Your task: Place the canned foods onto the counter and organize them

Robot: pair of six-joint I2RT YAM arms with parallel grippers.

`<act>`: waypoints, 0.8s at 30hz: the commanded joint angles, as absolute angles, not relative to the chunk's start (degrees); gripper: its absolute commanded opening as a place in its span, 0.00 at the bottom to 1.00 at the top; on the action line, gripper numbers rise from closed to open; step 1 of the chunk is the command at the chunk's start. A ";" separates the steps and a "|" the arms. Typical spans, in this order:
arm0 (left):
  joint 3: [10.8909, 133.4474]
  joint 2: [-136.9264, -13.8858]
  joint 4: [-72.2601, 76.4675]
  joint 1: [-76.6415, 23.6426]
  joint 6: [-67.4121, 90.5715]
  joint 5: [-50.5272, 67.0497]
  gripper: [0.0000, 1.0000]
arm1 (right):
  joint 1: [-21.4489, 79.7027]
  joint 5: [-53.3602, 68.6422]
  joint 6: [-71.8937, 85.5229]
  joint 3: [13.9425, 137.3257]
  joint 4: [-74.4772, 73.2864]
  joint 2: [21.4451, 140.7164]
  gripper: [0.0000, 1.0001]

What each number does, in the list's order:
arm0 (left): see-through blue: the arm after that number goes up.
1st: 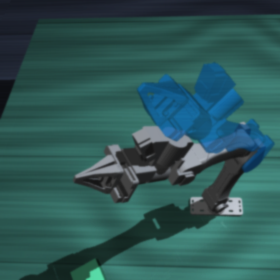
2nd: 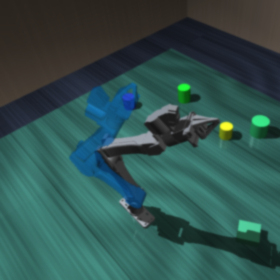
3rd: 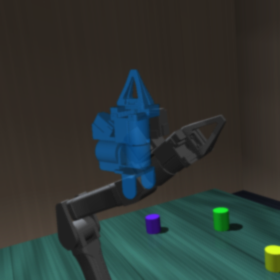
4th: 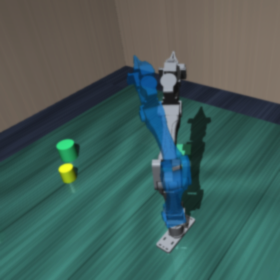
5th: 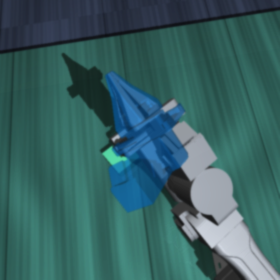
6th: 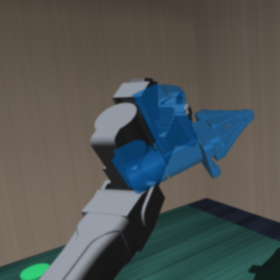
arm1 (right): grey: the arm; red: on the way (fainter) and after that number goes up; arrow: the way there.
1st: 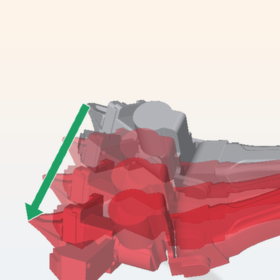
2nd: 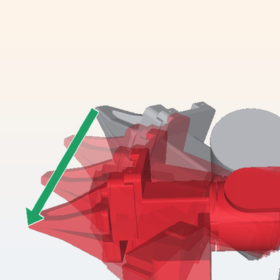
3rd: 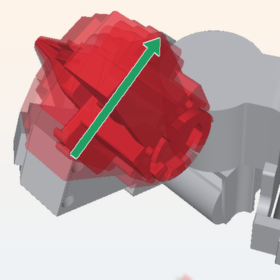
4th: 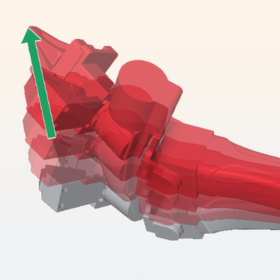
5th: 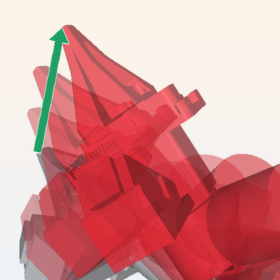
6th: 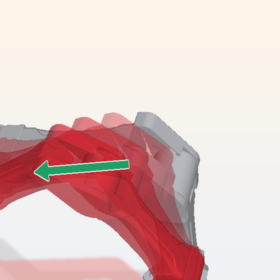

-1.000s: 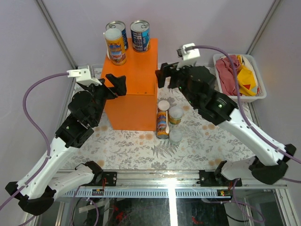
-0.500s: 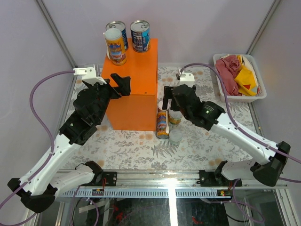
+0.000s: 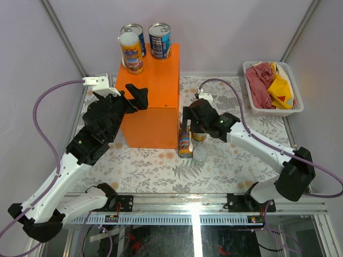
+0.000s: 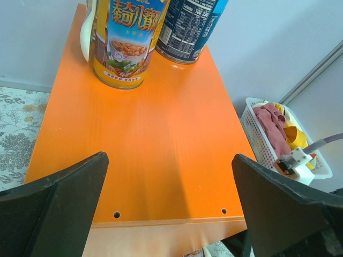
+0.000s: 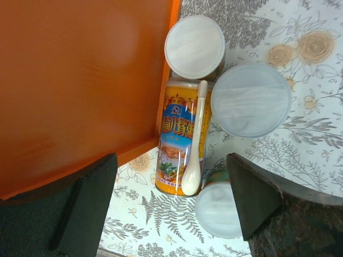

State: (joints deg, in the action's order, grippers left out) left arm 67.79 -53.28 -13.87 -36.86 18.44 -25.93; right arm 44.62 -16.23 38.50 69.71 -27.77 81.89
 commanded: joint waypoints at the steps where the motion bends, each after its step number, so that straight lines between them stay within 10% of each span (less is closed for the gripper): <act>1: 70.06 -52.69 -13.88 -36.56 18.51 -25.77 1.00 | 43.80 -12.30 41.13 69.17 -26.01 84.04 0.90; 24: 70.43 -53.20 -13.18 -36.54 16.95 -25.30 1.00 | 42.20 -10.53 42.36 67.77 -21.19 98.12 0.88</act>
State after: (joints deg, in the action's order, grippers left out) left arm 68.82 -53.39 -13.98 -36.86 18.35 -25.91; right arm 42.92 -9.76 42.09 67.55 -23.66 95.96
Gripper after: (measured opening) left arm 0.997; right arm 0.880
